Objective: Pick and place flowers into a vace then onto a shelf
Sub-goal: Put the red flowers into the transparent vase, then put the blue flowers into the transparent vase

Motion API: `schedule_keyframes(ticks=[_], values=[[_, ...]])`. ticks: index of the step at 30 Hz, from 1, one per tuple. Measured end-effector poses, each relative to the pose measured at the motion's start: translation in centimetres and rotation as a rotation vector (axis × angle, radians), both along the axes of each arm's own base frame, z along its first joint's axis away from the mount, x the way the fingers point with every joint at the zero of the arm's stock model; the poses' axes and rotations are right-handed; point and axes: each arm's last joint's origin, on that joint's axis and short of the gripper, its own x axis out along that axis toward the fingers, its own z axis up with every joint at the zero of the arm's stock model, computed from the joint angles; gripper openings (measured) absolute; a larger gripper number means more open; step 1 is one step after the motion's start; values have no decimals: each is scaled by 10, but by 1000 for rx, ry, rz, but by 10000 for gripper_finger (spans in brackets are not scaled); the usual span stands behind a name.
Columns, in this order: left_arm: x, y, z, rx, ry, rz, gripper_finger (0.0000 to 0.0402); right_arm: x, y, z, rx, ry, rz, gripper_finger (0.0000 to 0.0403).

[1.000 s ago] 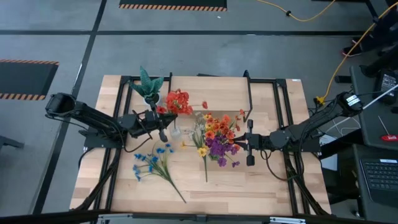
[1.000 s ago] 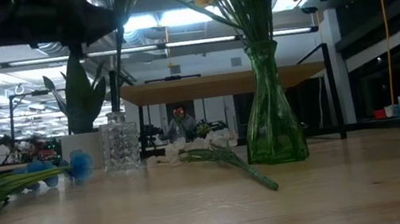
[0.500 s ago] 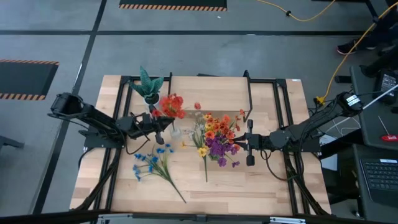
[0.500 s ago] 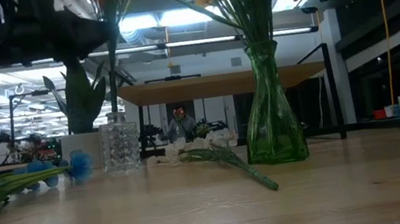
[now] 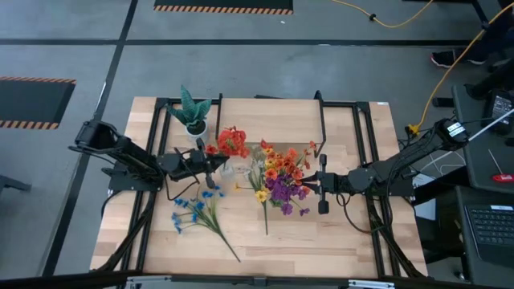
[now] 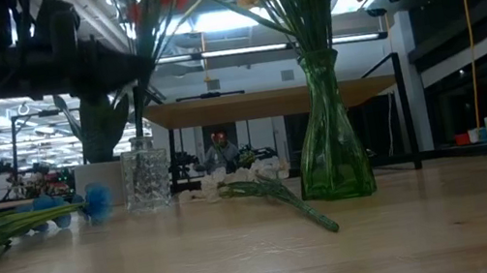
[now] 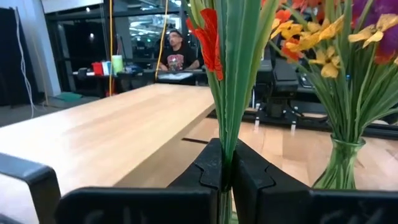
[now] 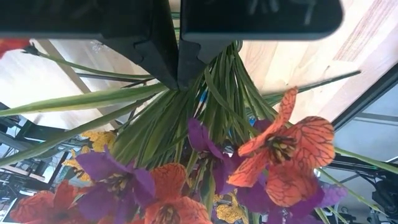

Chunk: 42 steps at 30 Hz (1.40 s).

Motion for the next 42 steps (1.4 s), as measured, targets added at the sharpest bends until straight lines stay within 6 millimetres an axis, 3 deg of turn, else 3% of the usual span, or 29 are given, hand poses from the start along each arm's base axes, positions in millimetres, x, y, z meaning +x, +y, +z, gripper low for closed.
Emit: schedule_keyframes(ticks=[18,31,42], values=[[1,0,-10,-35,78,9,55,0,0,-2,-8,16,2,10],[1,0,-11,-49,86,19,141,-1,0,-3,8,28,-1,10],[-8,-9,8,43,27,67,175,-1,0,-4,7,37,-2,10]])
